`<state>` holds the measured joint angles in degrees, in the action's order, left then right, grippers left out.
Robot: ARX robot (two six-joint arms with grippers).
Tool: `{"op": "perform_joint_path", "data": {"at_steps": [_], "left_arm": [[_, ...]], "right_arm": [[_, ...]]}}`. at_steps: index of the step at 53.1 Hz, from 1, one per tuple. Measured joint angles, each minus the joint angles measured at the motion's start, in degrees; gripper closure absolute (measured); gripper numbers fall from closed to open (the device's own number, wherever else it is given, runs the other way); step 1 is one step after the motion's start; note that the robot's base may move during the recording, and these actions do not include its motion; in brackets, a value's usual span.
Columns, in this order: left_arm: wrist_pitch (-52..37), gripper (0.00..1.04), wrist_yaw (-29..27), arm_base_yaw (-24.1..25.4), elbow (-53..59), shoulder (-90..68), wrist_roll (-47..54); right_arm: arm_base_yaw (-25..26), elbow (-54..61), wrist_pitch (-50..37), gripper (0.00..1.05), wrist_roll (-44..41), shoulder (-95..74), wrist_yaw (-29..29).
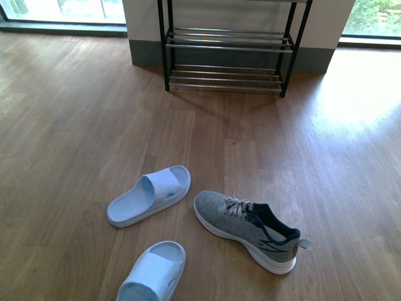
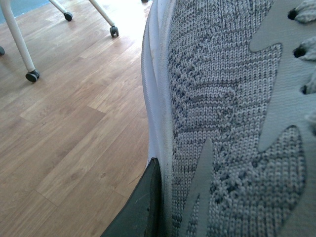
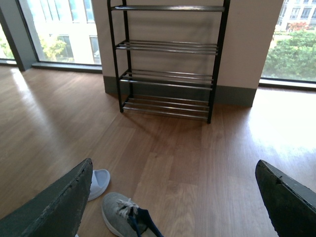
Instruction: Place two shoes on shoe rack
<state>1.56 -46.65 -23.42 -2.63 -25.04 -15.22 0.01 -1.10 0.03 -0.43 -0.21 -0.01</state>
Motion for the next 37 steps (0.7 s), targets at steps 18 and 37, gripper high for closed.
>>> {"op": "perform_joint_path", "data": {"at_steps": [18, 37], "left_arm": [[0.0, 0.91, -0.1, 0.1, 0.0, -0.1, 0.0], [0.0, 0.91, 0.0, 0.1, 0.0, -0.1, 0.0]], "right_arm": [[0.0, 0.0, 0.0, 0.09, 0.0, -0.1, 0.0], [4.3, -1.2, -18.5, 0.09, 3.6, -26.1, -25.0]]}}
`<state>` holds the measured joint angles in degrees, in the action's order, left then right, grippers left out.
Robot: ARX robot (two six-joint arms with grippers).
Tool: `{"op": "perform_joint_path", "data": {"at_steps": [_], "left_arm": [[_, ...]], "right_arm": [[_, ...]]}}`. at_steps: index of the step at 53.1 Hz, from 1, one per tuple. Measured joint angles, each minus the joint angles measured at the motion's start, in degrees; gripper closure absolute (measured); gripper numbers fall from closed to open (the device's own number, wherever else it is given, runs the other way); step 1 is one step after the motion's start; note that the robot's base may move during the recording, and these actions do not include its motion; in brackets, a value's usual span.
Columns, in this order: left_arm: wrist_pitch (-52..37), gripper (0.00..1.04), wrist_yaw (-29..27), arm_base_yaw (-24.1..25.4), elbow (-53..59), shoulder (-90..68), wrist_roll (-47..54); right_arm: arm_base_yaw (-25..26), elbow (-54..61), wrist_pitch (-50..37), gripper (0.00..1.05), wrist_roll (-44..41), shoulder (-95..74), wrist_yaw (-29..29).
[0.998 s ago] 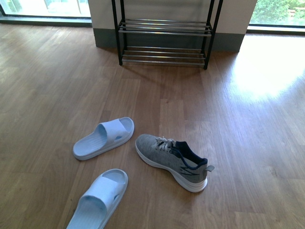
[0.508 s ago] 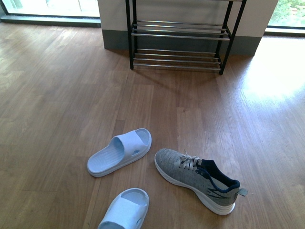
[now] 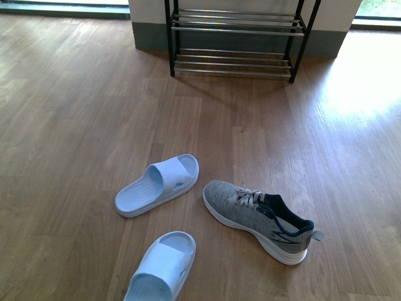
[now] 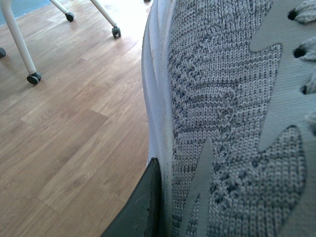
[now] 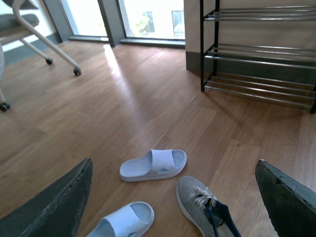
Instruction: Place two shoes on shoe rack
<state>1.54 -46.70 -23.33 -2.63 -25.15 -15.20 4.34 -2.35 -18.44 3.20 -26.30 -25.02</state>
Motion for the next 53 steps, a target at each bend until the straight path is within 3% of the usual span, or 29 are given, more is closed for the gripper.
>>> {"op": "perform_joint_path", "data": {"at_steps": [12, 19, 35, 53], "left_arm": [[0.0, 0.91, 0.0, 0.0, 0.0, 0.0, 0.0], [0.0, 0.91, 0.0, 0.0, 0.0, 0.0, 0.1], [0.0, 0.91, 0.0, 0.0, 0.0, 0.0, 0.1], [0.0, 0.91, 0.0, 0.0, 0.0, 0.0, 0.1]], "right_arm": [[-5.3, -13.0, -30.3, 0.09, -15.2, -47.2, 9.1], [-5.8, -22.6, -36.5, 0.09, -24.5, -74.8, 13.1], [-4.3, -37.0, -32.7, 0.09, -34.0, -99.9, 16.2], [-2.1, -54.9, -20.5, 0.09, -40.4, -117.9, 20.1]]}}
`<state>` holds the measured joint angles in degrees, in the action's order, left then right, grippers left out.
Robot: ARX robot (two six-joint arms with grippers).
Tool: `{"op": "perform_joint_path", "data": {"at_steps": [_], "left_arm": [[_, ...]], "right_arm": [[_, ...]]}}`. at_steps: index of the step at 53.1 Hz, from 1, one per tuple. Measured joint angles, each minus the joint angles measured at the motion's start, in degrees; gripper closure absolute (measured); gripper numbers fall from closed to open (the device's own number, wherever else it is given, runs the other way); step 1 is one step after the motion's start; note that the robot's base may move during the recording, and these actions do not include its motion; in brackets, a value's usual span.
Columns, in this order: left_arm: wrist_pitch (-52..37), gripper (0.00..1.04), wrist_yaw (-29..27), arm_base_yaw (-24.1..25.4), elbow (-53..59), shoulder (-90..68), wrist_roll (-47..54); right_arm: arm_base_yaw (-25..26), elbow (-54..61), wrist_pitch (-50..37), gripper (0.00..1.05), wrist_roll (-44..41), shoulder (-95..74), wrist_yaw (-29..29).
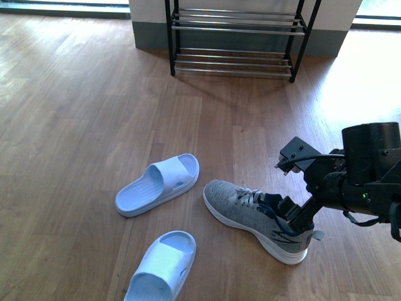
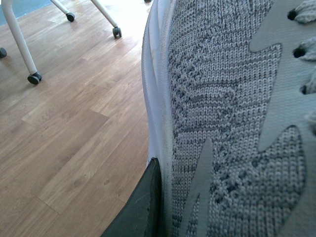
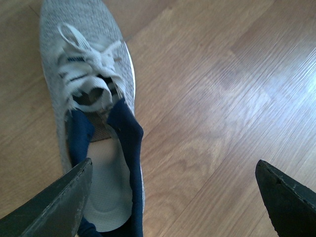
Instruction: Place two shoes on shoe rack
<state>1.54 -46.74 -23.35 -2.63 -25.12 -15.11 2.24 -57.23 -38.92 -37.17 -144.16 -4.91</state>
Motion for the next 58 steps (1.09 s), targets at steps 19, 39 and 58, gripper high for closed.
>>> {"op": "perform_joint_path", "data": {"at_steps": [19, 39, 58], "left_arm": [[0.0, 0.91, 0.0, 0.0, 0.0, 0.0, 0.0], [0.0, 0.91, 0.0, 0.0, 0.0, 0.0, 0.0], [0.0, 0.91, 0.0, 0.0, 0.0, 0.0, 0.0]], "right_arm": [[1.9, -10.8, 7.1, 0.09, -0.3, -7.8, 2.6], [1.9, -18.3, 16.6, 0.09, 0.9, -12.0, 6.0], [2.0, -23.1, 19.3, 0.44, 5.9, -16.4, 9.5]]}}
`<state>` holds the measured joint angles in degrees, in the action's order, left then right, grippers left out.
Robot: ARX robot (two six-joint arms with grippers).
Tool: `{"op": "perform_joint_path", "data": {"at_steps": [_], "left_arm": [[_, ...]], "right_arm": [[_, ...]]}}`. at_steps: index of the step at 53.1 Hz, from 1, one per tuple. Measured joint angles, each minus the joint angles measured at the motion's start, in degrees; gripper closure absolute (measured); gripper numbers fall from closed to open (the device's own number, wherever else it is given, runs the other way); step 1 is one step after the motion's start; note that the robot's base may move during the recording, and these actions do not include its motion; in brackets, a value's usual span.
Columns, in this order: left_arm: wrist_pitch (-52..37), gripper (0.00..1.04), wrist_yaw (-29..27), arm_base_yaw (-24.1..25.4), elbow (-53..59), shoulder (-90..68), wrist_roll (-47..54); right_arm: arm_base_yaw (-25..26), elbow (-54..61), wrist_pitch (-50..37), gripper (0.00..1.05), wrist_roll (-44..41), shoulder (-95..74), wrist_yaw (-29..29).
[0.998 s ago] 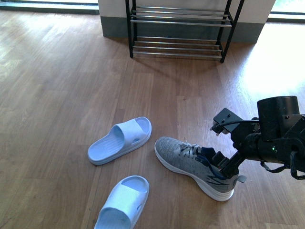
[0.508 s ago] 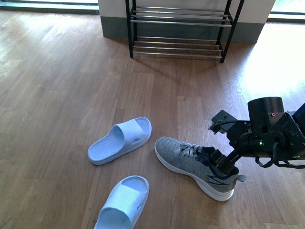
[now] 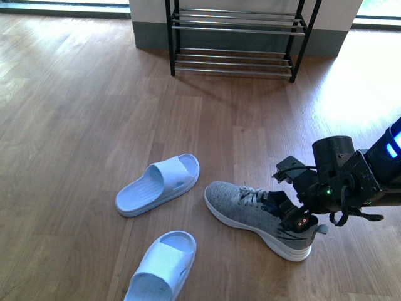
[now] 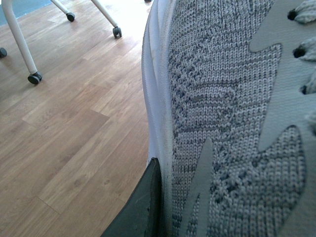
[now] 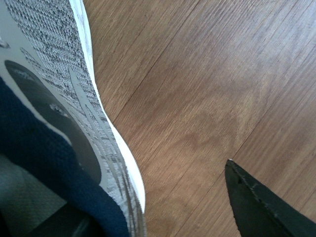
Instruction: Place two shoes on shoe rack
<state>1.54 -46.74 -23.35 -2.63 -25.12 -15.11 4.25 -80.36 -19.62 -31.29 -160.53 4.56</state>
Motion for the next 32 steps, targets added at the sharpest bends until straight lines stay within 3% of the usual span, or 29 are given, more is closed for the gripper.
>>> {"op": "perform_joint_path", "data": {"at_steps": [16, 19, 32], "left_arm": [[0.0, 0.91, 0.0, 0.0, 0.0, 0.0, 0.0], [0.0, 0.91, 0.0, 0.0, 0.0, 0.0, 0.0], [0.0, 0.91, 0.0, 0.0, 0.0, 0.0, 0.0]], "right_arm": [[4.7, 1.0, -2.4, 0.99, 1.8, 0.3, 5.5], [5.5, 2.1, -3.2, 1.03, 1.8, 0.9, 5.6], [9.3, 11.1, -9.7, 1.03, 0.9, 10.2, 3.4]]}}
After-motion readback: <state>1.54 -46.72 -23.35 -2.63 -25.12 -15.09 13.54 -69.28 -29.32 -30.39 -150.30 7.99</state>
